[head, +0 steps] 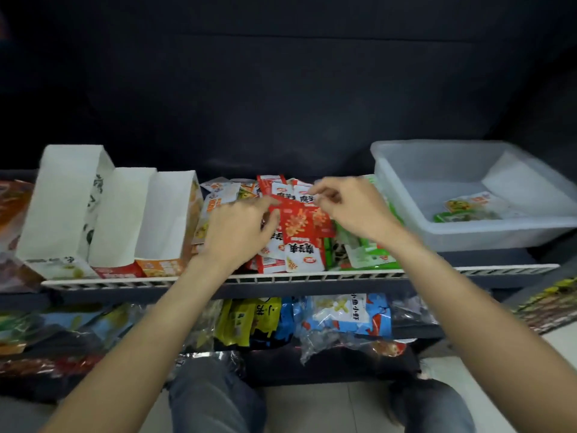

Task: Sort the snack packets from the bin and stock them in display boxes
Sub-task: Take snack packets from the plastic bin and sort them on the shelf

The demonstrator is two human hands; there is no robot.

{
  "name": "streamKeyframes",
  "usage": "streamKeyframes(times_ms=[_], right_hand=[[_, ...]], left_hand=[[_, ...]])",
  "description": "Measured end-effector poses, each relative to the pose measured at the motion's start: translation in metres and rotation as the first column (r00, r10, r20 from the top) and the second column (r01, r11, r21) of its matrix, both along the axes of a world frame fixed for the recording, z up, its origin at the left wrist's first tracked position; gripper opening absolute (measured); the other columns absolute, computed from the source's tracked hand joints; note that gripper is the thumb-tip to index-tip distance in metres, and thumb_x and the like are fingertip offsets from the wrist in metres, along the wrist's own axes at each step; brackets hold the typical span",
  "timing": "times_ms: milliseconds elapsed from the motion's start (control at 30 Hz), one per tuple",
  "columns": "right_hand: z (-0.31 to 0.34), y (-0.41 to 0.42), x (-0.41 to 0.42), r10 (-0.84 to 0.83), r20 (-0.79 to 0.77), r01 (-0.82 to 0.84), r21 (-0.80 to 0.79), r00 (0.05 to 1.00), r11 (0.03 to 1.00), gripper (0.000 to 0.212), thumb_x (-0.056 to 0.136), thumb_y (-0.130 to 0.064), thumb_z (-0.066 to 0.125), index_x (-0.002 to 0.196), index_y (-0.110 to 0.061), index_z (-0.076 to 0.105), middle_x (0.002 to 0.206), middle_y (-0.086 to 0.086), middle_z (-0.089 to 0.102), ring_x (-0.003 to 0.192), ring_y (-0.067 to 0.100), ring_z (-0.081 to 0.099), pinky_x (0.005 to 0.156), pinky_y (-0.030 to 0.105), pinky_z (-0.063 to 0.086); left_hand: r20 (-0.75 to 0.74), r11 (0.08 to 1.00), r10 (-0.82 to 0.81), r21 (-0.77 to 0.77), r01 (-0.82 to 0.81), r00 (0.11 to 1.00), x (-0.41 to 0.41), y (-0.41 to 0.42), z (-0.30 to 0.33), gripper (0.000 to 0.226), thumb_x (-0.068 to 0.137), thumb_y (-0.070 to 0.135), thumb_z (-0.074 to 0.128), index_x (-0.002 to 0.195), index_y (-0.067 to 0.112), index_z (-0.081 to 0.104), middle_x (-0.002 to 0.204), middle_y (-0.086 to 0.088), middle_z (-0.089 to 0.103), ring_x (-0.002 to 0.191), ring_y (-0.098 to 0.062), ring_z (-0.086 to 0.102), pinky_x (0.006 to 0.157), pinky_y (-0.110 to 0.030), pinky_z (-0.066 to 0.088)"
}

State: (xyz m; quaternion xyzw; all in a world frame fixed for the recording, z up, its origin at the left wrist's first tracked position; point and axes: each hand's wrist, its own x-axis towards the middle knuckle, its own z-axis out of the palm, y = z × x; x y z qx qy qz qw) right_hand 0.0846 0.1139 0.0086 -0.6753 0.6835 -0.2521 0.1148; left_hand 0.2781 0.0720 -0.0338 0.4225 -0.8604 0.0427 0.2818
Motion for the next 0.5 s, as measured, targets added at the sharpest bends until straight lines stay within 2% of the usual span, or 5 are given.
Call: streamKeyframes(times_ms=[100,200,300,367,500], right_hand=[[0.021,0.016,-0.070,-0.130,-0.122,0.147,0.142,0.984,0.979,0.018,0.089,-0.028,0.058,0.103,-0.029,0.069,0.101,-0.004,0.071,0.096,0.018,0.063,0.088,0.035,0.050],[0.025,0.021,-0.143,-0.258,-0.122,0.277,0.178,0.958,0.944,0.017,0.088,-0.026,0.060,0.102,-0.026,0.070,0.100,0.000,0.072,0.098,0.022,0.065,0.092,0.035,0.049],[0.008,0.015,-0.217,-0.344,-0.210,0.387,0.213,0.915,0.897,0.023,0.086,-0.021,0.060,0.107,-0.023,0.069,0.101,0.001,0.071,0.102,0.022,0.062,0.089,0.030,0.046],[-0.008,0.010,-0.261,-0.317,-0.286,0.395,0.277,0.904,0.876,0.029,0.085,-0.023,0.064,0.113,-0.021,0.066,0.109,0.003,0.069,0.105,0.023,0.061,0.092,0.031,0.045],[-0.030,-0.002,-0.325,-0.167,-0.303,0.314,0.548,0.938,0.775,0.070,0.076,-0.033,0.076,0.138,-0.023,0.044,0.135,0.002,0.050,0.121,0.022,0.050,0.101,0.029,0.038]], left_hand=[[-0.058,0.956,-0.289,0.023,0.291,0.956,-0.060,-0.013,0.012,0.026,0.090,0.031,0.050,0.106,0.023,0.068,0.089,0.005,0.072,0.079,-0.017,0.066,0.062,-0.028,0.048],[-0.148,0.841,-0.505,0.136,0.523,0.850,-0.137,-0.022,0.024,0.025,0.090,0.023,0.053,0.111,0.022,0.067,0.096,0.010,0.068,0.091,-0.014,0.057,0.077,-0.028,0.045],[-0.164,0.766,-0.574,0.240,0.597,0.802,-0.220,-0.037,0.028,0.028,0.090,0.018,0.055,0.116,0.021,0.064,0.108,0.007,0.067,0.105,-0.016,0.056,0.093,-0.031,0.042],[-0.169,0.731,-0.590,0.305,0.611,0.790,-0.271,-0.046,0.024,0.029,0.090,0.018,0.057,0.118,0.021,0.063,0.113,0.005,0.066,0.108,-0.014,0.057,0.095,-0.033,0.044],[-0.265,0.623,-0.548,0.504,0.598,0.794,-0.349,-0.061,0.001,0.028,0.087,0.015,0.061,0.115,0.017,0.064,0.099,0.005,0.067,0.097,-0.015,0.063,0.093,-0.032,0.047]])
